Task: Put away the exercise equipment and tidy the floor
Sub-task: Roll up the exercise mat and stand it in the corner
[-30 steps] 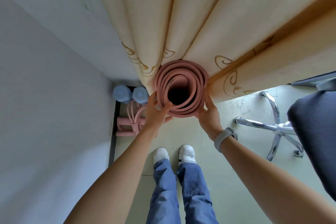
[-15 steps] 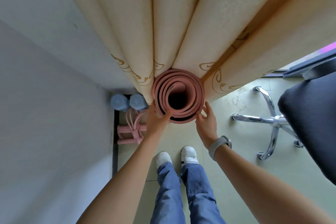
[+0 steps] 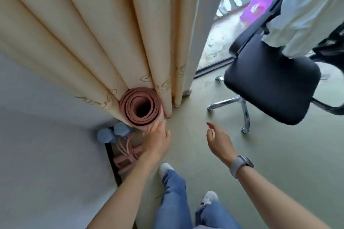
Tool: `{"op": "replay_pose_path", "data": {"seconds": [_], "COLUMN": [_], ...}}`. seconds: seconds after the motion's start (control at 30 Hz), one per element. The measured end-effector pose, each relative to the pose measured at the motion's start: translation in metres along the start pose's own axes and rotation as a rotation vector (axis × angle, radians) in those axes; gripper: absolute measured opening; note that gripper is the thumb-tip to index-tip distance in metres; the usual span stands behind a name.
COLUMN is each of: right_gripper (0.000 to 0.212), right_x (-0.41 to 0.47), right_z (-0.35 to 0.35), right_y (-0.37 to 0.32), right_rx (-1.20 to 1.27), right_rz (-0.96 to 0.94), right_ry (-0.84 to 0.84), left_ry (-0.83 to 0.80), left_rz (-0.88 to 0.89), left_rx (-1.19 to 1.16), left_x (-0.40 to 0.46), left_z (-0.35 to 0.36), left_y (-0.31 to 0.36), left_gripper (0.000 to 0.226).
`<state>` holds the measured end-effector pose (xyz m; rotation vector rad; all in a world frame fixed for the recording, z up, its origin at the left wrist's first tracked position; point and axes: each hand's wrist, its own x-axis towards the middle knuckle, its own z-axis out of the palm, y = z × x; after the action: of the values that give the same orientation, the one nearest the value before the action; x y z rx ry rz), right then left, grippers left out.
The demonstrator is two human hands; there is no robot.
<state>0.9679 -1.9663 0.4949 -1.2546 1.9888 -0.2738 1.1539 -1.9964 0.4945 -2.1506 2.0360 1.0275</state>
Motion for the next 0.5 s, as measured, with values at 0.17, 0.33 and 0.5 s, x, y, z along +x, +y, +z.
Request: {"op": "replay_pose_path", "data": {"seconds": [0.17,0.33,0.5], "right_gripper": [0.039,0.036,0.034], "right_x": [-0.072,-0.182,-0.327], "right_z": [-0.068,-0.127,-0.152], "right_y": [0.091,0.218,0.358], "right_rx": [-0.044,0.012,0.191], "right_rz": [0.116,0.259,0.584], "right_ry": [0.114,0.317,0.561], "left_ry": [-0.115,-0.175,-0.341], "left_rz": [0.249,0.492,0.797], "left_rx": [0.298,0.400,0.496], "left_x": [-0.053,-0.140,-0.263], "left_z": [0.041,0.125,0.238], "left_y": [0.098,0.213,0.317], "left_gripper": [0.042,0.042,0.041]}}
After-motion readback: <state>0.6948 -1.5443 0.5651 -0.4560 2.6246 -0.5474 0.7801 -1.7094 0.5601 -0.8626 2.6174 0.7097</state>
